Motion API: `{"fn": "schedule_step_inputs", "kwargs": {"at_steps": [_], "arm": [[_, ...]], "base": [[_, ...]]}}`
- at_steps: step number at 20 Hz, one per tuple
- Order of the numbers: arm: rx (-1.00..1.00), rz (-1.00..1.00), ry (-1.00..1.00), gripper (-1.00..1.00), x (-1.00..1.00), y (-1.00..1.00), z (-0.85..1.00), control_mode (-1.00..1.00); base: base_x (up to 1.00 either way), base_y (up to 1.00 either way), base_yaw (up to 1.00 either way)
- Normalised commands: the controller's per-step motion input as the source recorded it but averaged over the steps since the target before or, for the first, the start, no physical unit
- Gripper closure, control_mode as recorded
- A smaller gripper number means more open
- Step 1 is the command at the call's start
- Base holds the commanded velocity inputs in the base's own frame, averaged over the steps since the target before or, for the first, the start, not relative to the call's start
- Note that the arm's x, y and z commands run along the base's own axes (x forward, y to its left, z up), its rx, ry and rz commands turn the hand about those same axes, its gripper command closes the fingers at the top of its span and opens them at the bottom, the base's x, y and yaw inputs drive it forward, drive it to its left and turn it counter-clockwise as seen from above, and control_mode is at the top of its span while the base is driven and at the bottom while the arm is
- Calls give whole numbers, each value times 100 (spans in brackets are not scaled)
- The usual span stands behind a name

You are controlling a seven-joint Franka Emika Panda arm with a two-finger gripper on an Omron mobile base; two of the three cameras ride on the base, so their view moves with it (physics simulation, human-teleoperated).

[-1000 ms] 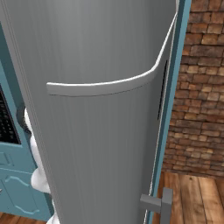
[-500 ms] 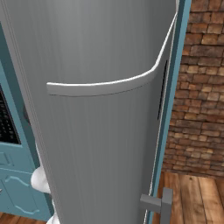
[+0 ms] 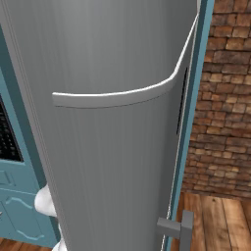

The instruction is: Pick the apple and tangerine from the fridge and place them on the plate next to the blender to make a fruit smoothie.

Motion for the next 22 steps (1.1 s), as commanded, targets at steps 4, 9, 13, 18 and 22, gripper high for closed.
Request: {"fn": "schedule_step_inputs", "kwargs": {"at_steps": [4,9,13,18,22], "arm": [[-1,0,-6,100,6,0,-16,-100],[0,0,-8,100,-33,-1,-3,-100],[1,-2,-20,100,-97,-10,6,-100],[0,0,-20,100,-100,-33,53,-100],[4,-7,-3,100,-100,-30,53,-100]], "base": [[0,0,0],[0,0,0],[0,0,0],[0,0,0],[0,0,0]]}}
